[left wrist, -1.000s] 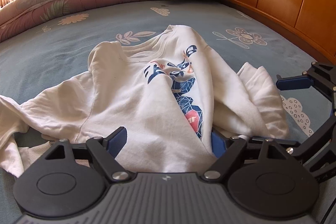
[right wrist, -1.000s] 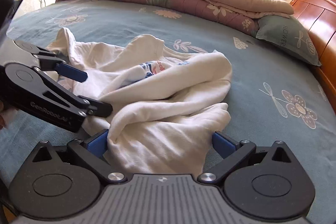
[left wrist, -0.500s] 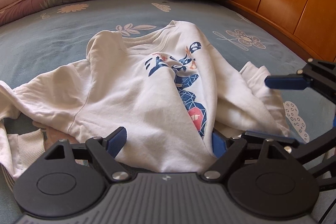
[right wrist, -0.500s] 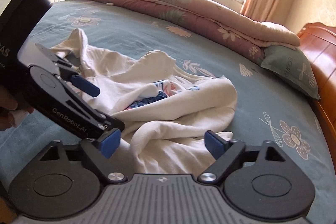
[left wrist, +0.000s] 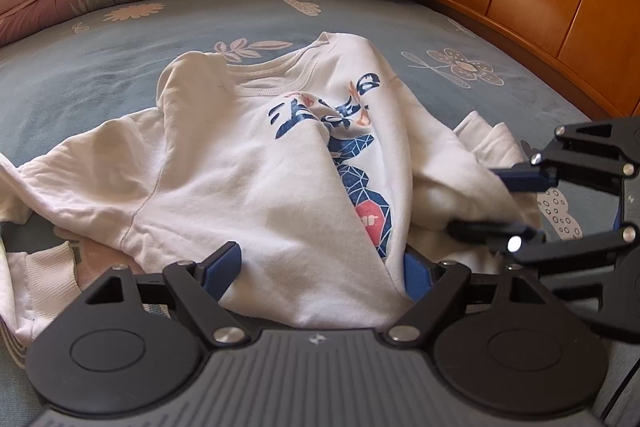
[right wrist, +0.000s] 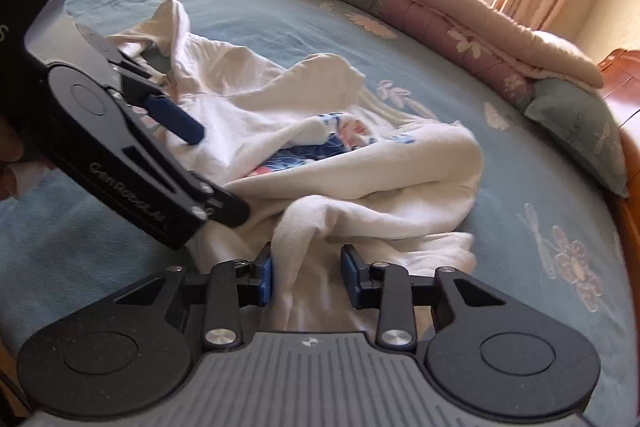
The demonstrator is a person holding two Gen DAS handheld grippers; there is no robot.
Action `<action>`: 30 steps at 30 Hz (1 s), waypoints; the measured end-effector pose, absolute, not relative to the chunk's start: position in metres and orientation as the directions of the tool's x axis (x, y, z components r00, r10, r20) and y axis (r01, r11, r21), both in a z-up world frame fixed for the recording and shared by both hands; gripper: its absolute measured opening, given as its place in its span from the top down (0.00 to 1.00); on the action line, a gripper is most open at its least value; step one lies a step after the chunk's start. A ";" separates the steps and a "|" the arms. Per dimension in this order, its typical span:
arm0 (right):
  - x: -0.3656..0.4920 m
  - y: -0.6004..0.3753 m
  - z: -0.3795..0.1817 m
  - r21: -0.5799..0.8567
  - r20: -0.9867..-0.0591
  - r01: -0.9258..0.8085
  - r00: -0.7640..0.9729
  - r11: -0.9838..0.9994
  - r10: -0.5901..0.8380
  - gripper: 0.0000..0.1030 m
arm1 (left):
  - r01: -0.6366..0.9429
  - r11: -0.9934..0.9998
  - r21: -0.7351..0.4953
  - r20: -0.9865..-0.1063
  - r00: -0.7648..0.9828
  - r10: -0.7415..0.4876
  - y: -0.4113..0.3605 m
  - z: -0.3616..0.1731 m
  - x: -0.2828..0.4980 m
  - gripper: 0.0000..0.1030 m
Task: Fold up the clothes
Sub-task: 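Grasp a sleeve with the right gripper and pull it outward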
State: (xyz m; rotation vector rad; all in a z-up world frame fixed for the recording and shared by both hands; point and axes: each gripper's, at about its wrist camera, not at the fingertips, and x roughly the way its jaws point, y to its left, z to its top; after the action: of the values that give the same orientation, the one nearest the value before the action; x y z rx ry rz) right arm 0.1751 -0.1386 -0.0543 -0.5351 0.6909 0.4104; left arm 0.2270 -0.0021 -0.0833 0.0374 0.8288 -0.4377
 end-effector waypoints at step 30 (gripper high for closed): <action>0.267 -0.278 -0.066 -0.499 -0.611 -0.102 0.745 0.860 -0.267 0.18 | 0.374 0.917 -0.136 -0.741 0.577 -0.345 -0.007 -0.088 0.232 0.16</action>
State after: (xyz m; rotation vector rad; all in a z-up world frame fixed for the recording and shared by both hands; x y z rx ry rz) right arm 0.2666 -0.2779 -0.0665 -0.5387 0.7336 -0.0954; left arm 0.2322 -0.0075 -0.0877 0.0368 0.8584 -0.4206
